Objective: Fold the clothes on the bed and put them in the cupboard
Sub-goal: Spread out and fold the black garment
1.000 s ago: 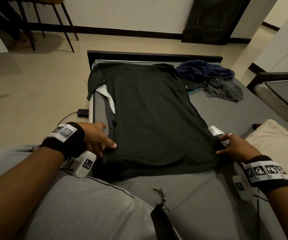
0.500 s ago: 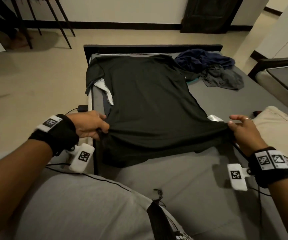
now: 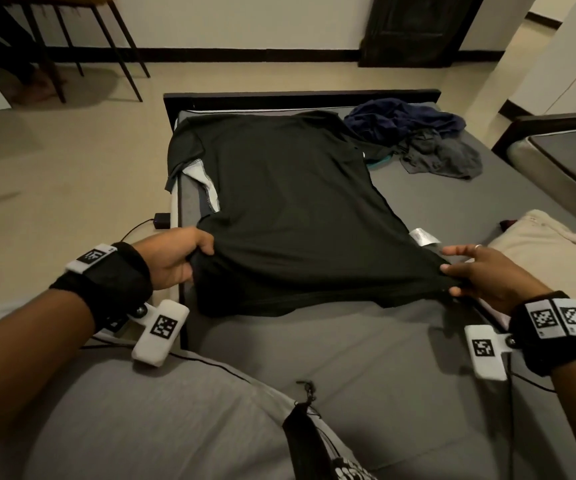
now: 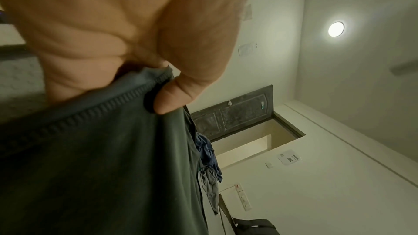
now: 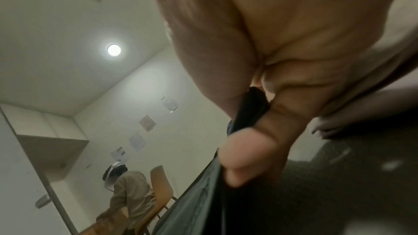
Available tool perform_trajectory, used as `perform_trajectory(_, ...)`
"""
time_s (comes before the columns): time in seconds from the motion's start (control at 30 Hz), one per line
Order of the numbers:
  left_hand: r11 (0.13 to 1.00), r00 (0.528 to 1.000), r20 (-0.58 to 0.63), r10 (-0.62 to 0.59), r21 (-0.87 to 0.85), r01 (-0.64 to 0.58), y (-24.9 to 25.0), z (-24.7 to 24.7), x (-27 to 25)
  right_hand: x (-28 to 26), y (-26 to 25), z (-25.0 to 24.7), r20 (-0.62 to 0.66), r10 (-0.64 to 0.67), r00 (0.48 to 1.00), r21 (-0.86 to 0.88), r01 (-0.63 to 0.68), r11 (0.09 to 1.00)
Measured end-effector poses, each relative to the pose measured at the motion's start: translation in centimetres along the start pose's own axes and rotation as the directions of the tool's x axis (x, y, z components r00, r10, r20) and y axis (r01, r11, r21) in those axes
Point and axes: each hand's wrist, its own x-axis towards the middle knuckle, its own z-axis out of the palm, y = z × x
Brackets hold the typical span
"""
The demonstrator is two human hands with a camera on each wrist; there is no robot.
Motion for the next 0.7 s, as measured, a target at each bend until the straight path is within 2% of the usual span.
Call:
perform_trajectory(0.1,0.997,0.999,0.037,-0.04,0.07,0.037,0.1,-0.1,-0.2,-0.1,0.2,-0.2,0.007,0.001,1.0,-0.056,-0.001,0.998)
perform_trajectory(0.13,0.992,0.996,0.064,-0.067,0.112,0.059,0.2,-0.2,-0.3,0.0,0.2,-0.2,0.01,-0.019,1.0,-0.013,0.02,1.0)
perform_trajectory(0.23,0.955,0.99,0.076,-0.12,0.282,0.094,0.5,-0.5,-0.9,0.4,0.1,-0.5,0.015,-0.01,1.0,0.298,0.005,0.955)
perform_trajectory(0.27,0.929,0.991,0.055,-0.122,0.359,0.095,0.5,-0.7,-0.9,0.5,0.1,-0.6,0.011,0.002,1.0,0.332,-0.005,0.943)
perform_trajectory(0.3,0.894,0.99,0.043,-0.132,0.437,0.1,0.4,-0.8,-0.9,0.5,0.1,-0.6,0.001,0.009,1.0,0.291,-0.009,0.957)
perform_trajectory(0.37,0.806,0.982,0.033,-0.189,0.577,0.136,0.3,-1.0,-0.9,0.5,0.4,-0.7,-0.041,0.002,0.999,0.025,-0.001,1.0)
perform_trajectory(0.47,0.625,0.965,-0.043,-0.26,0.754,0.202,0.9,-0.4,-1.0,0.5,0.9,-1.1,-0.072,-0.033,0.997,-0.317,0.008,0.948)
perform_trajectory(0.57,0.428,0.969,-0.132,-0.209,0.878,0.212,1.7,0.3,-0.8,0.4,0.8,-1.0,-0.153,-0.099,0.983,-0.401,0.03,0.915)
perform_trajectory(0.7,0.144,0.977,-0.186,-0.099,0.969,0.199,2.1,0.6,0.1,0.0,1.3,-0.6,-0.151,-0.188,0.97,-0.342,0.127,0.931)
